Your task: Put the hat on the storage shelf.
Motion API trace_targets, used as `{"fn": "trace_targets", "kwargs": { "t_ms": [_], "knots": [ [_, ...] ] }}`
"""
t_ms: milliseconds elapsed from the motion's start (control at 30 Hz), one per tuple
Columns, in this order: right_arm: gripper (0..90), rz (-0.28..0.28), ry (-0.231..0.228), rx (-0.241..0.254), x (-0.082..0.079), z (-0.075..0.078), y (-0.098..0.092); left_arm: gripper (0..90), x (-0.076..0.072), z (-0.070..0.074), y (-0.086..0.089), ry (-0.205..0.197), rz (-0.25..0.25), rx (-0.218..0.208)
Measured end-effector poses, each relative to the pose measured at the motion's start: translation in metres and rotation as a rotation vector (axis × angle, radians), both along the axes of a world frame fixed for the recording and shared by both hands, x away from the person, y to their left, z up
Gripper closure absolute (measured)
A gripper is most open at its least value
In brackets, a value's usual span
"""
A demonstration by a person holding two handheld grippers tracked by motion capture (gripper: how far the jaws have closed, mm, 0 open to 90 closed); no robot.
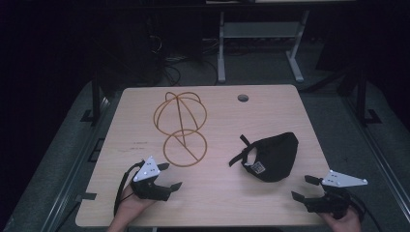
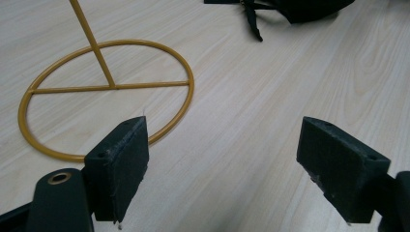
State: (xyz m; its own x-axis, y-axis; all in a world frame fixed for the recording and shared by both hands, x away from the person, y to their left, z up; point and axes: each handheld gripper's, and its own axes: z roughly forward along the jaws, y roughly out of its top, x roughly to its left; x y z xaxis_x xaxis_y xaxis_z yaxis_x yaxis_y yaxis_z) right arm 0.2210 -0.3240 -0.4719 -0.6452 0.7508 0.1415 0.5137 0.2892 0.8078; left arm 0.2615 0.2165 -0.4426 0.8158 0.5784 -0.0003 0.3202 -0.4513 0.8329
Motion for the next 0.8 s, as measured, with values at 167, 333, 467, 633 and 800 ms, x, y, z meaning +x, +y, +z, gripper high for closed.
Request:
{"fn": "trace_targets", "kwargs": {
  "t_ms": [167, 333, 467, 633, 800],
  "knots": [
    [15.6, 0.006, -0.001, 0.004, -0.001, 0.001, 0.002, 18.6, 0.0, 0.0, -0.003, 0.003, -0.002, 0.001],
    [15.6, 0.003, -0.007, 0.008, -0.003, 0.003, 0.004, 18.8, -0.003, 0.002, -0.009, -0.002, -0.036, 0.012],
    [15.6, 0.0, -0.014, 0.011, -0.005, 0.004, 0.005, 18.8, -0.003, 0.003, -0.015, 0.004, -0.057, -0.005],
    [15.5, -0.001, -0.012, 0.007, -0.005, 0.003, 0.003, 18.9, -0.004, 0.005, -0.024, 0.01, -0.088, -0.008],
    [15.5, -0.008, -0.016, 0.02, -0.004, 0.002, -0.001, 18.9, -0.002, 0.008, -0.036, 0.017, -0.118, 0.002]
  ]
}}
